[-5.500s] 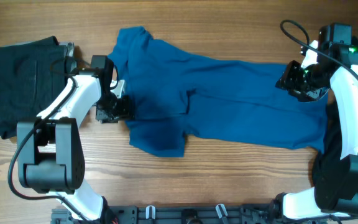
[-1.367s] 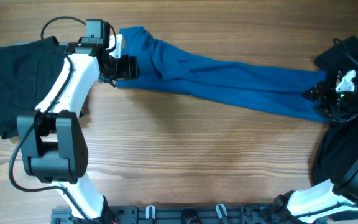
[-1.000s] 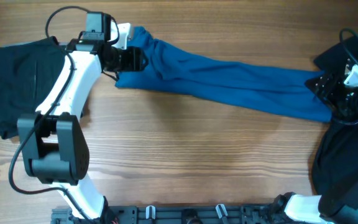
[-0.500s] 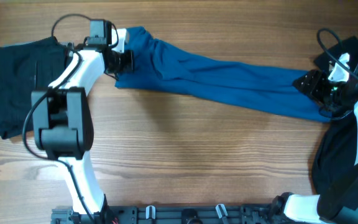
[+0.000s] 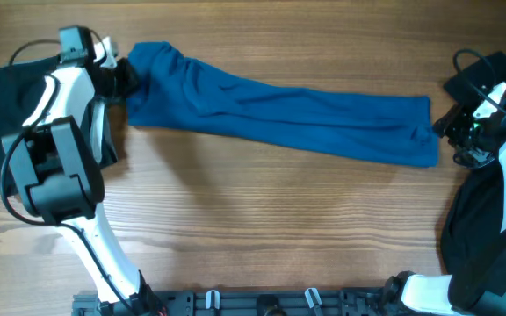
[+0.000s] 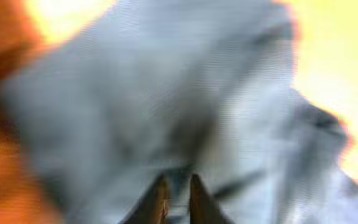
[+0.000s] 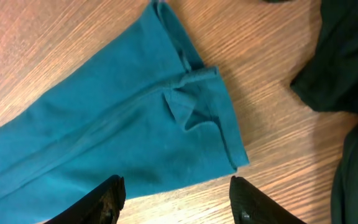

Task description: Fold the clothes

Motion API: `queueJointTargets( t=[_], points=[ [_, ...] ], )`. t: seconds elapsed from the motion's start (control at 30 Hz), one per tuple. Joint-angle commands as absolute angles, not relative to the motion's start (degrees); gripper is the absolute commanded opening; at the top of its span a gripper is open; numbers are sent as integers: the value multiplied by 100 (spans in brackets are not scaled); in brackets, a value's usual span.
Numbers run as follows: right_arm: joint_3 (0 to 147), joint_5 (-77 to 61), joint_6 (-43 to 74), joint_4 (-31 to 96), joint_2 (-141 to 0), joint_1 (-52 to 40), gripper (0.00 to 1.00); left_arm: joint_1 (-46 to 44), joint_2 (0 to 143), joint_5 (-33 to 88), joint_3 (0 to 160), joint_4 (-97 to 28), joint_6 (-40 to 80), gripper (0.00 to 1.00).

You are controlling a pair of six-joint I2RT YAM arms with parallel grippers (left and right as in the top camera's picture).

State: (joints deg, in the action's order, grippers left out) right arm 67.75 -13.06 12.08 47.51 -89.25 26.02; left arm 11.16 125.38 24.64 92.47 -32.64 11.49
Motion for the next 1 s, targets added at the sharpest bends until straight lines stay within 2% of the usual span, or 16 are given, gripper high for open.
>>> queueJointTargets(
  t=[0.0,0.1,0.13,0.17,0.23,0.3,0.33,0.43,0.53,0.57,0.67,0.73,0.77,0.8,0.83,0.97],
  points=[
    [6737,-1490,1041,4748,-8903,2582,59,558,12591,3048,9413,-3642,502,17],
    [6737,-1461,327,4740,-8906,2585,60,189,12602,1811,9376,-3909,471,15],
    [6737,-1057,252,4613,-8952,2593,60,110,12617,1028,9373,-3964,473,15],
    [6737,-913,215,4534,-9015,2600,62,115,12623,801,9376,-3997,473,16],
    [6737,-899,-5,4257,-9461,2628,73,207,12621,637,9376,-4047,471,25],
    [6737,-906,-145,3966,-10044,2633,76,250,12619,725,9378,-4077,467,65],
    [6737,-976,-224,3837,-10337,2633,76,250,12604,854,9378,-4086,467,71],
    [6737,-1568,-349,3415,-11034,2633,77,228,12401,1634,9378,-4021,464,75],
    [6737,-2314,-458,3199,-11533,2633,80,198,11909,1778,9400,-3931,314,76],
    [6737,-2624,-543,3212,-11668,2633,77,198,11701,1780,9400,-3933,316,75],
    [6737,-3518,-744,3155,-11863,2630,58,198,11216,1780,9400,-3959,316,74],
    [6737,-3743,-725,3079,-11885,2633,40,198,10903,1780,9400,-3970,316,73],
    [6737,-3577,-401,3057,-11885,2639,22,198,10680,1778,9400,-3966,314,73],
    [6737,-3288,-32,3055,-11885,2652,10,198,10530,1776,9400,-3962,311,73],
    [6744,-2969,342,3087,-11863,2694,4,200,10394,1776,9400,-3957,311,73],
    [6969,-2655,460,3483,-11415,3159,4,198,9896,1776,9400,-4069,316,73]
  ],
)
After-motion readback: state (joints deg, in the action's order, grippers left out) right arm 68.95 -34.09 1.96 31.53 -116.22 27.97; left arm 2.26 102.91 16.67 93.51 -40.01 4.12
